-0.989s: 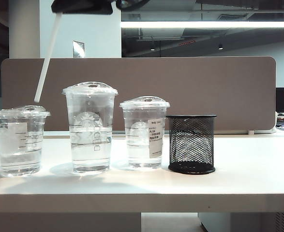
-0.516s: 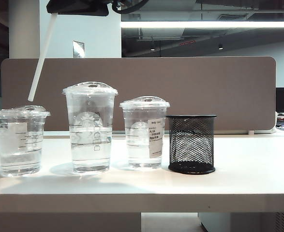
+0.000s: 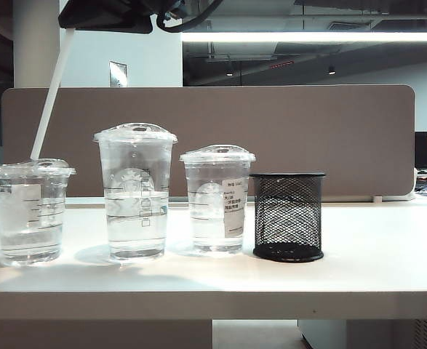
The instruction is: Pick up the straw and insert it into the small coffee cup.
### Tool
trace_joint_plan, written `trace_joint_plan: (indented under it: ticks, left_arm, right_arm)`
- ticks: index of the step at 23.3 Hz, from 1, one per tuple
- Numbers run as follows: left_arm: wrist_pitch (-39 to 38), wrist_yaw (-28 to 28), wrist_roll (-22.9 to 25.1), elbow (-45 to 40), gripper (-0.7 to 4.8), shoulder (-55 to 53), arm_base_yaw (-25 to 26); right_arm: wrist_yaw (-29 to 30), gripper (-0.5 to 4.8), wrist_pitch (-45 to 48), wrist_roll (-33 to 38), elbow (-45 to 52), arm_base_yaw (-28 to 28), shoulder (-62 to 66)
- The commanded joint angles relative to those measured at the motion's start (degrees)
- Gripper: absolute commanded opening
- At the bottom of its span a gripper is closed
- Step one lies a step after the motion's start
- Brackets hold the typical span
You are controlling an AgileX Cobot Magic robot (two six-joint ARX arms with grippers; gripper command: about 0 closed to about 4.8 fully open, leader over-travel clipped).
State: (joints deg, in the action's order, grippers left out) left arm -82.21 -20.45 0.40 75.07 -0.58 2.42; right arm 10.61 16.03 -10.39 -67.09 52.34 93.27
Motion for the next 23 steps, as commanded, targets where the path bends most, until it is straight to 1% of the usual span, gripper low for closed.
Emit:
trace_joint_plan:
  ticks: [1, 8, 11, 23]
  left_arm:
    - [-0.11, -0.15, 0.24, 0.13, -0.05, -0.07, 0.00]
    - [-0.11, -0.15, 0.26, 0.13, -0.05, -0.07, 0.00]
    - [-0.11, -0.15, 0.26, 0.13, -0.05, -0.07, 0.00]
    - [-0.11, -0.15, 0.26, 0.13, -0.06, -0.07, 0.00]
  right_arm:
    - [-0.63, 0.08, 0.87, -0.20, -0.28, -0.13, 0.20]
    - [-0.68, 0.08, 0.66, -0.61, -0.28, -0.35, 0.20]
    - [-2.19, 0.08, 0.44, -0.61, -0.28, -0.35, 0.22]
    - [-1.55, 0.08, 0.26, -0.61, -0.28, -0.55, 0.94]
